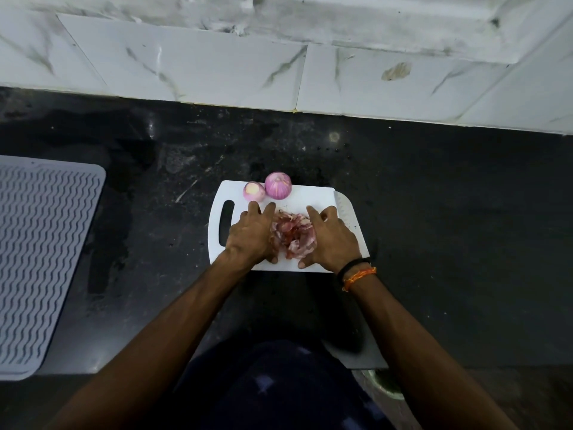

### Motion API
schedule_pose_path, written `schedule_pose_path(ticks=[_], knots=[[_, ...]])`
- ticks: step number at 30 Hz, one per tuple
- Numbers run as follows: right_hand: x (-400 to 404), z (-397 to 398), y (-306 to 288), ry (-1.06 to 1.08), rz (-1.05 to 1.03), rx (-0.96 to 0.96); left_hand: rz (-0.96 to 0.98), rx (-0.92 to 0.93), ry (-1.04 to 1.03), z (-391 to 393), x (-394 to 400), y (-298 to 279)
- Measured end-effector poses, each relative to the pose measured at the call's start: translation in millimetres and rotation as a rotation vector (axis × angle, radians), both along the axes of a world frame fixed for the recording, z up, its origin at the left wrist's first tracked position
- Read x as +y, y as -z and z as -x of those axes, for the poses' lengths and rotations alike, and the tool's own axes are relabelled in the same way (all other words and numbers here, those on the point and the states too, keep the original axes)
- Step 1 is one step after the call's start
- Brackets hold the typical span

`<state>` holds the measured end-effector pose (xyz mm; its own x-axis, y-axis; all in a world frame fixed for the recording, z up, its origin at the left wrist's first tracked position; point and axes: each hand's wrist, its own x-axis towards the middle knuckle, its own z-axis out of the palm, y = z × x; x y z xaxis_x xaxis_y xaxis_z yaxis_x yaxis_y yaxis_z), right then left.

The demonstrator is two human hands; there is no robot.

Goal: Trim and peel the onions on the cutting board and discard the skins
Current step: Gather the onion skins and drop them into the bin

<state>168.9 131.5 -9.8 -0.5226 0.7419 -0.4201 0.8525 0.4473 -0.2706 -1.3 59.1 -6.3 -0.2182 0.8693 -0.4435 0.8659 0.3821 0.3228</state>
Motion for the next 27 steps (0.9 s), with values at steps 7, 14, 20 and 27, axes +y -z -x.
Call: schedule_pose_path(ticks=[7, 14, 20, 27], knots=[[0.9, 10.1, -3.5, -0.013, 0.04, 0.112, -0.102, -0.203, -0.088, -6.8, 1.3, -0.4], [2.4, 16.0, -2.6, -0.028, 0.021, 0.077, -0.132, -0.21, -0.096, -3.2, 3.1, 1.2], [-6.2, 25.2, -1.7, -0.001, -0.04, 0.116, -0.176, -0.212, -0.061, -4.0, 7.9, 9.7], [-12.7, 32.9, 1.4, -0.022, -0.091, 0.138, -0.254, -0.214, -0.114, -9.7, 9.1, 11.4]])
